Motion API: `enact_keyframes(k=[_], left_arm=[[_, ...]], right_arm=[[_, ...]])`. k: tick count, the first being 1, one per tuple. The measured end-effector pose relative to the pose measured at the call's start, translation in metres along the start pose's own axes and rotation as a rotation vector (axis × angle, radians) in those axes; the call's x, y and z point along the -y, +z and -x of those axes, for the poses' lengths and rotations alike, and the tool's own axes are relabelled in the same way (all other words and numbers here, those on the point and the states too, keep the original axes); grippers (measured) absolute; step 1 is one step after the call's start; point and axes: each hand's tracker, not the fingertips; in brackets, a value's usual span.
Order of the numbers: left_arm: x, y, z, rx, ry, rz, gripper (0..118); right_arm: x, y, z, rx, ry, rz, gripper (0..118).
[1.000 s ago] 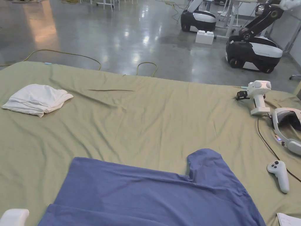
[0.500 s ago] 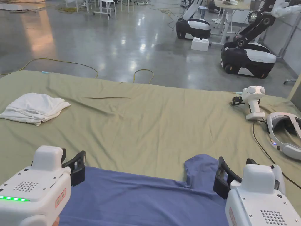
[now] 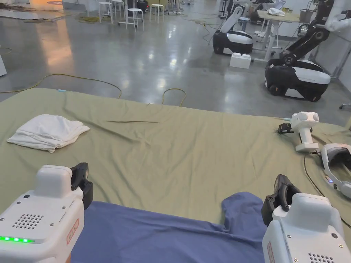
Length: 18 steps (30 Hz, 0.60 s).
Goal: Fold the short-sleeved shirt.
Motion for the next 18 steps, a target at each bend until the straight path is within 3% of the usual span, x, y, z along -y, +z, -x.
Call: enact_keyframes(k=[11,14,18], left_arm=[[0.053,-0.151,0.079,0.047,0.122,0.523,1],[0.065,-0.2,0.09,0.102,0.161,0.655,20],[0.087,-0.25,0.086,0.134,0.156,0.832,55]], right_arm=[[0.022,-0.03,-0.008,-0.028,0.002,0.141,0],[0.032,-0.038,-0.014,-0.019,0.001,0.19,0],[0.043,-0.044,-0.025,-0.005,0.004,0.241,0]])
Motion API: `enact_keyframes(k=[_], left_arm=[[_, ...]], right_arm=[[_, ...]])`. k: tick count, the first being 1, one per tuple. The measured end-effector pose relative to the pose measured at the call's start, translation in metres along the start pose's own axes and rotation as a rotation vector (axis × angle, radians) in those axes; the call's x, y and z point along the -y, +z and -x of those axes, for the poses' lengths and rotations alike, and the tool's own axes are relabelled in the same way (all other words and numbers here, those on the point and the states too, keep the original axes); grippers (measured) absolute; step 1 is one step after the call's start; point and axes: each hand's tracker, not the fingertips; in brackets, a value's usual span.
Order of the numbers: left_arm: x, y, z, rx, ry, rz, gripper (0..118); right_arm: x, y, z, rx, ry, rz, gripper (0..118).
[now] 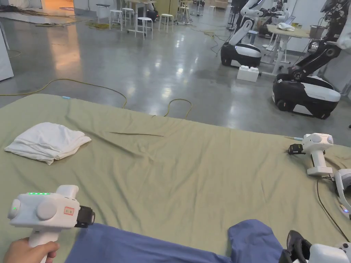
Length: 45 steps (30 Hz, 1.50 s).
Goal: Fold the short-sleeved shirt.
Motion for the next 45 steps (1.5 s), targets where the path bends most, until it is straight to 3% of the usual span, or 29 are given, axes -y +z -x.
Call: enact_keyframes(k=[5,8,13,16,17,19,21,23,27,29,32,35,36,37,38,39,42,45], left_arm=[[-0.003,-0.053,0.001,-0.065,-0.006,0.178,58],[-0.002,-0.045,-0.012,-0.091,-0.009,0.146,56],[0.013,-0.043,-0.043,-0.193,-0.22,0.08,18],[0.016,-0.04,-0.041,-0.16,-0.18,0.08,12],[0.016,-0.038,-0.038,-0.144,-0.155,0.077,9],[0.017,-0.031,-0.032,-0.126,-0.134,0.055,6],[0.02,-0.018,-0.034,-0.118,-0.157,0.01,5],[0.022,-0.006,-0.037,-0.109,-0.174,-0.014,5],[0.029,0.027,-0.043,-0.072,-0.147,-0.095,5],[0.034,0.039,-0.044,-0.059,-0.127,-0.114,5],[0.042,0.053,-0.05,-0.056,-0.129,-0.143,5],[0.048,0.06,-0.052,-0.054,-0.124,-0.151,5],[0.05,0.061,-0.052,-0.056,-0.121,-0.151,5],[0.053,0.062,-0.052,-0.057,-0.121,-0.15,5],[0.055,0.063,-0.052,-0.056,-0.122,-0.15,5],[0.054,0.059,-0.049,-0.057,-0.121,-0.151,5],[0.056,0.057,-0.046,-0.057,-0.117,-0.145,5],[0.059,0.062,-0.039,-0.044,-0.103,-0.156,5]], right_arm=[[0.01,-0.005,-0.016,0.03,0.04,0.048,0],[0.015,-0.006,-0.026,0.051,0.05,0.076,0],[0.023,-0.017,-0.041,0.075,0.03,0.139,0],[0.025,-0.036,-0.05,0.097,0.028,0.215,0],[0.026,-0.044,-0.054,0.111,0.031,0.254,4],[0.028,-0.063,-0.065,0.114,0.021,0.319,24],[0.033,-0.086,-0.077,0.073,0.004,0.395,56],[0.037,-0.112,-0.087,0.036,-0.026,0.486,64],[0.052,-0.173,-0.102,-0.023,-0.034,0.685,64],[0.063,-0.198,-0.104,-0.007,-0.004,0.766,64],[0.083,-0.226,-0.108,-0.029,-0.023,0.872,61],[0.095,-0.233,-0.106,-0.039,-0.035,0.9,45],[0.092,-0.229,-0.104,-0.037,-0.018,0.876,30],[0.09,-0.23,-0.103,-0.048,-0.011,0.866,7],[0.086,-0.22,-0.094,-0.072,-0.017,0.858,1],[0.085,-0.217,-0.091,-0.105,-0.052,0.864,1],[0.085,-0.214,-0.093,-0.069,-0.023,0.838,1],[0.07,-0.196,-0.102,-0.07,-0.078,0.775,1]])
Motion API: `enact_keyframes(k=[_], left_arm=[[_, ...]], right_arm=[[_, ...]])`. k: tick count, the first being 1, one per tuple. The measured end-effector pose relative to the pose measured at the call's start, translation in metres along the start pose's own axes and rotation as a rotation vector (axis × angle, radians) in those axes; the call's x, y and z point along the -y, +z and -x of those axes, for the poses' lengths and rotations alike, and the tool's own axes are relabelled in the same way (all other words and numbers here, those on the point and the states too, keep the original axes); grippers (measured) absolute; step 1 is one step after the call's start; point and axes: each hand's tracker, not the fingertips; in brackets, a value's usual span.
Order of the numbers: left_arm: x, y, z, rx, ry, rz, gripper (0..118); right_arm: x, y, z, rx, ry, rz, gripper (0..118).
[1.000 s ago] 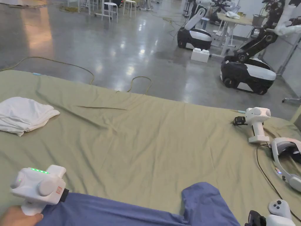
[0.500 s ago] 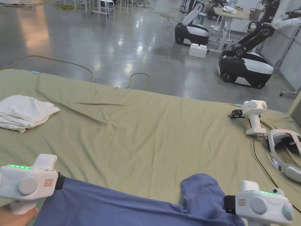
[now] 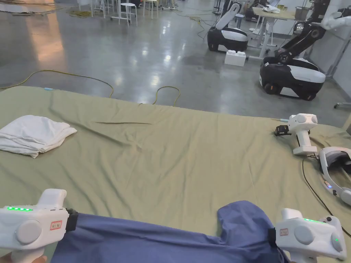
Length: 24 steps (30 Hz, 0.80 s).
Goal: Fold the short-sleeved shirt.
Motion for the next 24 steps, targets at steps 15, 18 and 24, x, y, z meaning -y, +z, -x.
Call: enact_keyframes(k=[15,18,24], left_arm=[[0.047,0.11,0.014,0.054,0.016,-0.15,5],[0.069,0.126,0.014,0.056,0.012,-0.153,5],[0.13,0.141,0.013,0.015,-0.017,-0.103,5]], right_arm=[[0.075,0.182,-0.018,-0.059,0.085,-0.218,1],[0.108,0.195,-0.017,-0.043,0.105,-0.206,1],[0.181,0.204,-0.011,0.028,0.162,-0.093,1]])
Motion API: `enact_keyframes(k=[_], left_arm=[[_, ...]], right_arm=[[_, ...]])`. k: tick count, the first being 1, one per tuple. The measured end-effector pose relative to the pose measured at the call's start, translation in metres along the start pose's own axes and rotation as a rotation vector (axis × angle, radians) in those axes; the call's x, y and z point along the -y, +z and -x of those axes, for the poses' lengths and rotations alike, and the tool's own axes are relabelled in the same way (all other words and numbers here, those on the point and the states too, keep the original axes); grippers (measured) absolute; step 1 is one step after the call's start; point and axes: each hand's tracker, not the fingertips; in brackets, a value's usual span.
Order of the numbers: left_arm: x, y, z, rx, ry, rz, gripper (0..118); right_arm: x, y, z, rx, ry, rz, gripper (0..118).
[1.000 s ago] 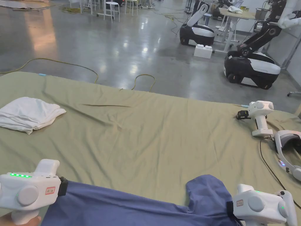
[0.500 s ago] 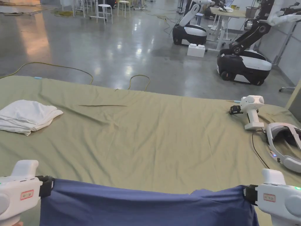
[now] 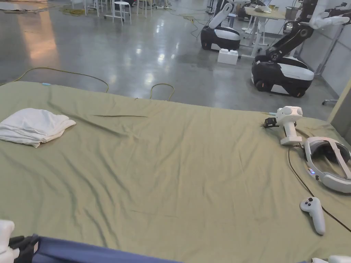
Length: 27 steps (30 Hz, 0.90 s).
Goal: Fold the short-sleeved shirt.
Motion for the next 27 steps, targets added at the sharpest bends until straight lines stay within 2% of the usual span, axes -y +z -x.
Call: enact_keyframes(k=[2,8,17,18,19,20,21,22,23,27], left_arm=[[0.02,0.001,0.0,-0.014,-0.002,0.037,5],[0.063,-0.007,0.002,-0.031,0.011,0.131,5],[0.072,-0.029,0.006,-0.04,0.049,0.254,5],[0.07,-0.03,0.008,-0.037,0.051,0.264,7],[0.067,-0.03,0.008,-0.037,0.059,0.273,13],[0.063,-0.028,0.007,-0.04,0.068,0.271,22],[0.06,-0.024,0.007,-0.03,0.081,0.254,37],[0.056,-0.02,0.005,-0.013,0.088,0.228,49],[0.052,-0.017,0.002,-0.01,0.09,0.211,56],[0.027,-0.004,-0.017,-0.007,0.075,0.087,57]], right_arm=[[0.02,-0.004,0.004,0.031,0.03,0.057,1],[0.062,-0.024,0.004,0.049,-0.022,0.159,1],[0.08,-0.059,0.008,0.058,-0.046,0.23,3],[0.078,-0.058,0.009,0.062,-0.047,0.235,10],[0.075,-0.055,0.009,0.058,-0.046,0.238,23],[0.073,-0.051,0.009,0.044,-0.044,0.227,37],[0.071,-0.043,0.012,0.026,-0.034,0.2,54],[0.066,-0.038,0.014,0.048,-0.031,0.191,64],[0.062,-0.033,0.015,0.083,-0.024,0.175,67],[0.036,0.0,0.022,0.163,0.004,0.058,67]])
